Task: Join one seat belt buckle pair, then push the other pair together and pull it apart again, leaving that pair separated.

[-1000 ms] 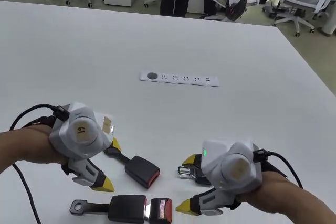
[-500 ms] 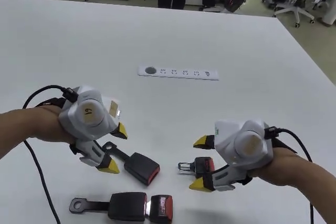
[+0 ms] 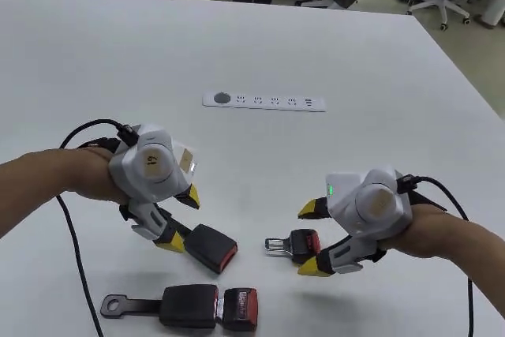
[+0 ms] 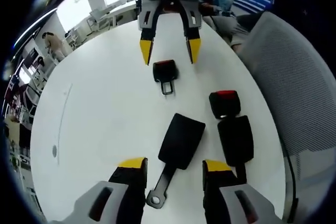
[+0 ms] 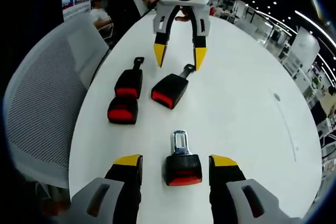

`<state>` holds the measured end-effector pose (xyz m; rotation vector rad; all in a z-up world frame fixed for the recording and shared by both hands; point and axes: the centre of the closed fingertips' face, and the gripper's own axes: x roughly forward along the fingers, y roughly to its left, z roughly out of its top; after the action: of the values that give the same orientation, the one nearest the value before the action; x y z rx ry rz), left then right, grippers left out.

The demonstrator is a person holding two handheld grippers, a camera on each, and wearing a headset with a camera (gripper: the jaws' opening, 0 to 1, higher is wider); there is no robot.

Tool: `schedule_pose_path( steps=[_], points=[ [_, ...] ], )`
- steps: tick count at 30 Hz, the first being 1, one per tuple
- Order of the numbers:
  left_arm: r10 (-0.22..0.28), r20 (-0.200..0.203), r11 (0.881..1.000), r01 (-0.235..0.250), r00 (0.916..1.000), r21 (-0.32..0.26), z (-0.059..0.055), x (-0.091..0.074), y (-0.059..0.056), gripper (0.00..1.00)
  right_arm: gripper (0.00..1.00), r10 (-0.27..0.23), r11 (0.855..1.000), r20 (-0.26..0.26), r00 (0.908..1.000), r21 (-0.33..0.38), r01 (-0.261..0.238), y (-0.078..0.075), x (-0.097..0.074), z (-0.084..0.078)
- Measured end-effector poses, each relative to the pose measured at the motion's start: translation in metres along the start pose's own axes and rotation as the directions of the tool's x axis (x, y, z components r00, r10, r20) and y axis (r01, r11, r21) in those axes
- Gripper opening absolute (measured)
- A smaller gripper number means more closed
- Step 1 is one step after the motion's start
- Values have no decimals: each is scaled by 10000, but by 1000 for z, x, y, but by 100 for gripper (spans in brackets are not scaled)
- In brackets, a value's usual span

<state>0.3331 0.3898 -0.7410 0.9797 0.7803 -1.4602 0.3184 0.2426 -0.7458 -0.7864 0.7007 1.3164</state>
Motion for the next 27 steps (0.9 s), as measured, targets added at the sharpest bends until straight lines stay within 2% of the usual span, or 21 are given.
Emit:
schedule_pose_path(
  steps=[7,14,16,18,27],
  points=[
    [-328,-157,9986,334,9993,400,0,13,2,42,46,281,9996,-395,9988,-73,-284,-1,2,-14],
    [-596,-230,9977,603,9980,298,1,24,1,39,43,290,9995,-625,9976,-136,-299,-6,1,-23],
    [-677,-346,9972,688,9971,305,-3,28,0,39,41,338,9993,-689,9971,-117,-346,-6,3,-26],
    [-615,-485,9977,628,9969,265,-6,30,0,37,39,324,9994,-741,9967,-131,-334,-8,5,-29],
    [-323,-287,9993,318,9991,-188,-7,32,-3,33,36,569,9984,-783,9953,101,-563,-7,13,-31]
  ],
)
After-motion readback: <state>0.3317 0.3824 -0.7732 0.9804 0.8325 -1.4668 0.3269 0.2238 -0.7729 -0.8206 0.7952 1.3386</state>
